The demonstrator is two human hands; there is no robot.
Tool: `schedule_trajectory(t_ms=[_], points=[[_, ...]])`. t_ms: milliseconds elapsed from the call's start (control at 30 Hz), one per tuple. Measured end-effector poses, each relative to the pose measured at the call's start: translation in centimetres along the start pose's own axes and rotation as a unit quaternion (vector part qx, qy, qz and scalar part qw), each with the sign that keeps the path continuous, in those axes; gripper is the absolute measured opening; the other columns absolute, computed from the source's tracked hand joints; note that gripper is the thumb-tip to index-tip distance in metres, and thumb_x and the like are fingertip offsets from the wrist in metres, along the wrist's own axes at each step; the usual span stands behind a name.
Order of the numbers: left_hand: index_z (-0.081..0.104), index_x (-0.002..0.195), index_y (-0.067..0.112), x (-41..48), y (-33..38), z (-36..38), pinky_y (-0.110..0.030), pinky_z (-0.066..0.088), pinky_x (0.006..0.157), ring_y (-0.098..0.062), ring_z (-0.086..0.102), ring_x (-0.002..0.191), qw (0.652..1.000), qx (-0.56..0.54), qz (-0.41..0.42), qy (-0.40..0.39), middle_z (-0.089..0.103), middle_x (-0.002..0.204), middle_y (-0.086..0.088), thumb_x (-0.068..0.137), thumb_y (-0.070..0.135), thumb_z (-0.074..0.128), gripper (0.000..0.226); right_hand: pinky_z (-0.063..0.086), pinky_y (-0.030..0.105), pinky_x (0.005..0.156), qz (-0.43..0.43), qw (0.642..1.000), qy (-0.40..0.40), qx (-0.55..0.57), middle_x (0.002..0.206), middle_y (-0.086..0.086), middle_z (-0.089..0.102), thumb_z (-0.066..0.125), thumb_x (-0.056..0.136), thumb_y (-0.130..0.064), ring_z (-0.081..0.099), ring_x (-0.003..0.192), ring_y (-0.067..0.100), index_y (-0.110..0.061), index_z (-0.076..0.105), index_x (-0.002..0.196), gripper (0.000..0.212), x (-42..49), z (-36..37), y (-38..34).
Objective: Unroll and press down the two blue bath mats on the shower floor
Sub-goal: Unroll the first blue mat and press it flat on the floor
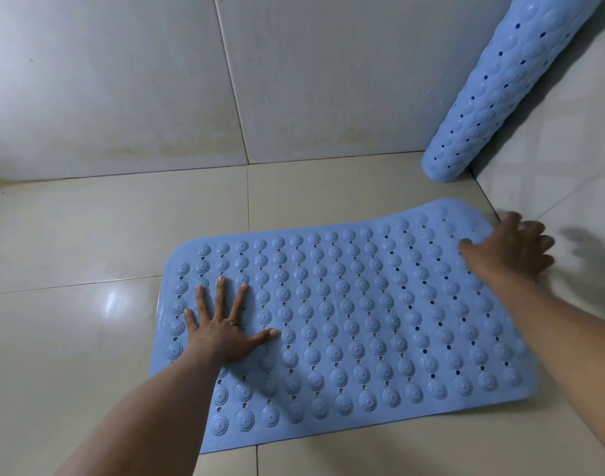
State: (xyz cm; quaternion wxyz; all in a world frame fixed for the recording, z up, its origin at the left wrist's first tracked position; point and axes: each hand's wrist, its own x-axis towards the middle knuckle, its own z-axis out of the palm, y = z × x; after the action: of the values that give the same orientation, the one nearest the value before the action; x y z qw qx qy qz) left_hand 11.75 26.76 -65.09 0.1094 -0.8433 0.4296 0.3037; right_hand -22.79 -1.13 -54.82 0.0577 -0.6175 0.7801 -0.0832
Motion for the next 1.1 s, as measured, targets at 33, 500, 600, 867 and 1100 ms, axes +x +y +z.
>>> schedule_trajectory(t_ms=[33, 500, 600, 867, 1100], points=[[-0.028, 0.151, 0.048, 0.0, -0.1, 0.1, -0.065, -0.011, 0.119, -0.037, -0.043, 0.143, 1.000, 0.000, 0.001, 0.004, -0.050, 0.152, 0.008, 0.049, 0.111, 0.013, 0.127, 0.033, 0.056, 0.105, -0.015, 1.000, -0.026, -0.005, 0.143, 0.023, 0.038, 0.073, 0.078, -0.045, 0.036, 0.132, 0.043, -0.012, 0.043, 0.135, 0.072, -1.0, 0.9, 0.0], [-0.026, 0.152, 0.048, -0.2, -0.1, 0.6, -0.064, -0.009, 0.120, -0.037, -0.039, 0.145, 0.999, 0.001, 0.007, 0.033, -0.045, 0.157, 0.006, 0.052, 0.110, 0.010, 0.123, 0.011, 0.074, 0.115, -0.046, 0.949, -0.300, -0.081, 0.167, 0.008, -0.025, 0.018, 0.096, -0.071, -0.020, 0.153, 0.037, -0.031, -0.012, 0.160, 0.081, -9.2, 9.1, 4.1], [-0.027, 0.151, 0.050, -0.2, -0.5, 0.3, -0.062, -0.008, 0.121, -0.035, -0.038, 0.146, 0.999, 0.003, 0.013, 0.031, -0.047, 0.154, 0.009, 0.053, 0.110, 0.012, 0.121, 0.010, 0.073, 0.115, -0.056, 0.948, -0.298, -0.094, 0.167, 0.009, -0.026, 0.013, 0.095, -0.073, -0.022, 0.153, 0.037, -0.029, -0.016, 0.159, 0.083, -9.6, 9.3, 4.3], [-0.028, 0.150, 0.051, -0.2, -1.0, 0.4, -0.061, -0.006, 0.122, -0.034, -0.037, 0.147, 0.999, 0.012, 0.013, 0.041, -0.047, 0.154, 0.009, 0.053, 0.110, 0.011, 0.120, -0.004, 0.075, 0.115, -0.062, 0.939, -0.325, -0.097, 0.162, 0.007, -0.038, 0.008, 0.095, -0.072, -0.033, 0.148, 0.038, -0.031, -0.028, 0.155, 0.081, -10.2, 9.6, 4.2], [-0.028, 0.150, 0.051, 0.2, -1.1, 0.3, -0.063, -0.007, 0.121, -0.035, -0.037, 0.147, 0.999, 0.009, 0.015, 0.036, -0.043, 0.159, 0.006, 0.052, 0.110, 0.012, 0.121, -0.014, 0.073, 0.113, -0.073, 0.942, -0.319, -0.074, 0.159, 0.002, -0.043, 0.007, 0.092, -0.077, -0.041, 0.145, 0.034, -0.037, -0.030, 0.153, 0.082, -10.0, 10.0, 4.6]])
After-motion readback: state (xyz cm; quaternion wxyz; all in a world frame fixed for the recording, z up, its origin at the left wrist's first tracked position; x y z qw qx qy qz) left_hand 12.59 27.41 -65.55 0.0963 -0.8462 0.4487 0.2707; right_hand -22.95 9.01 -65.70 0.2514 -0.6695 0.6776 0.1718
